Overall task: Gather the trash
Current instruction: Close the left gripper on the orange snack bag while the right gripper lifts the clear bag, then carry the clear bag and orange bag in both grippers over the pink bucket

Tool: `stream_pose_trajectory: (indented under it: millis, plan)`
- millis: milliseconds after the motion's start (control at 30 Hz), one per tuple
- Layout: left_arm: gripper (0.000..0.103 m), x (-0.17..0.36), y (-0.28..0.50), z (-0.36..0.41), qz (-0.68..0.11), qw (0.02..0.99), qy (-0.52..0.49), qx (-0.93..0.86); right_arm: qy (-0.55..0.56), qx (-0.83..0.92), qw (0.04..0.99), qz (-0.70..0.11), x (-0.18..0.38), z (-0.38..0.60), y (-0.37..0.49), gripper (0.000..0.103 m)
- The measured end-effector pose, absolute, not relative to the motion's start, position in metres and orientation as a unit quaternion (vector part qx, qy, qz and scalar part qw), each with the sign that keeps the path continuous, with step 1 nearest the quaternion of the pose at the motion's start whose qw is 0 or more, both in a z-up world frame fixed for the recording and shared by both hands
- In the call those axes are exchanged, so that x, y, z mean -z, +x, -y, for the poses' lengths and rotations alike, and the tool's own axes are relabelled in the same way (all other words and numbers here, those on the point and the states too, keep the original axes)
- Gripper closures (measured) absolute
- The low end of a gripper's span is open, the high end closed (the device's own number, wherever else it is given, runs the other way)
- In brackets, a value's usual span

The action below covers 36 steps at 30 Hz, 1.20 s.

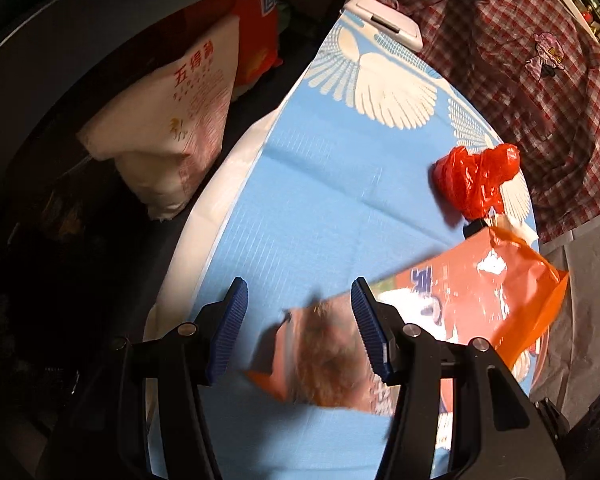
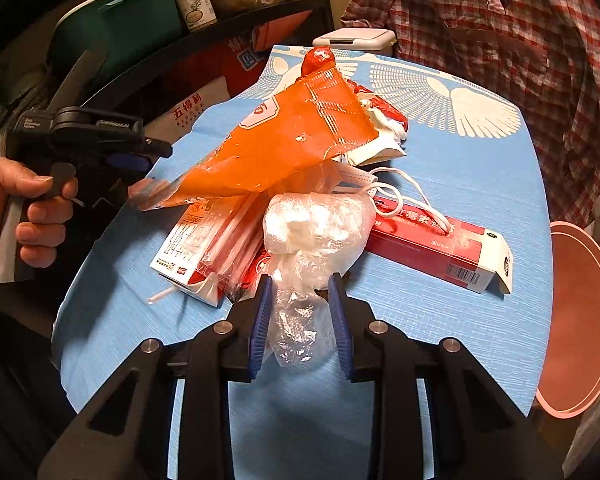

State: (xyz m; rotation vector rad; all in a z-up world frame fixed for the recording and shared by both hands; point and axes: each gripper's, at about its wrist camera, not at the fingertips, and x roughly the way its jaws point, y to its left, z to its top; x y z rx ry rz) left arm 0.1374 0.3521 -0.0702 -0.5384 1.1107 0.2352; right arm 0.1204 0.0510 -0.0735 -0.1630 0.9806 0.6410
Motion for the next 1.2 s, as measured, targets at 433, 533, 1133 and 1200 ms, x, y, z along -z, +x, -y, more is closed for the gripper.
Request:
stream_pose_trajectory:
  millis: [433, 533, 1133, 1200]
  plan:
    - [0.097, 0.077, 0.114, -0.336, -0.552, 0.796, -0.24, -0.07, -0.076, -0.296, 0.833, -0.461, 0.066, -0.053, 0.116, 0.089]
    - [0.103, 0.065, 0.111, -0.332, -0.539, 0.806, -0.236, -0.064, -0.072, -0.296, 0.836, -0.456, 0.06, -0.05, 0.114, 0.095]
    - [0.103, -0.059, 0.065, -0.291, -0.315, 0.923, -0.221, -0.012, -0.027, -0.242, 0.894, -0.375, -0.004, 0.008, 0.11, 0.099]
    - [0.103, -0.068, 0.067, -0.278, -0.302, 0.93, -0.209, -0.008, -0.02, -0.232, 0.901, -0.366, -0.011, 0.017, 0.11, 0.099]
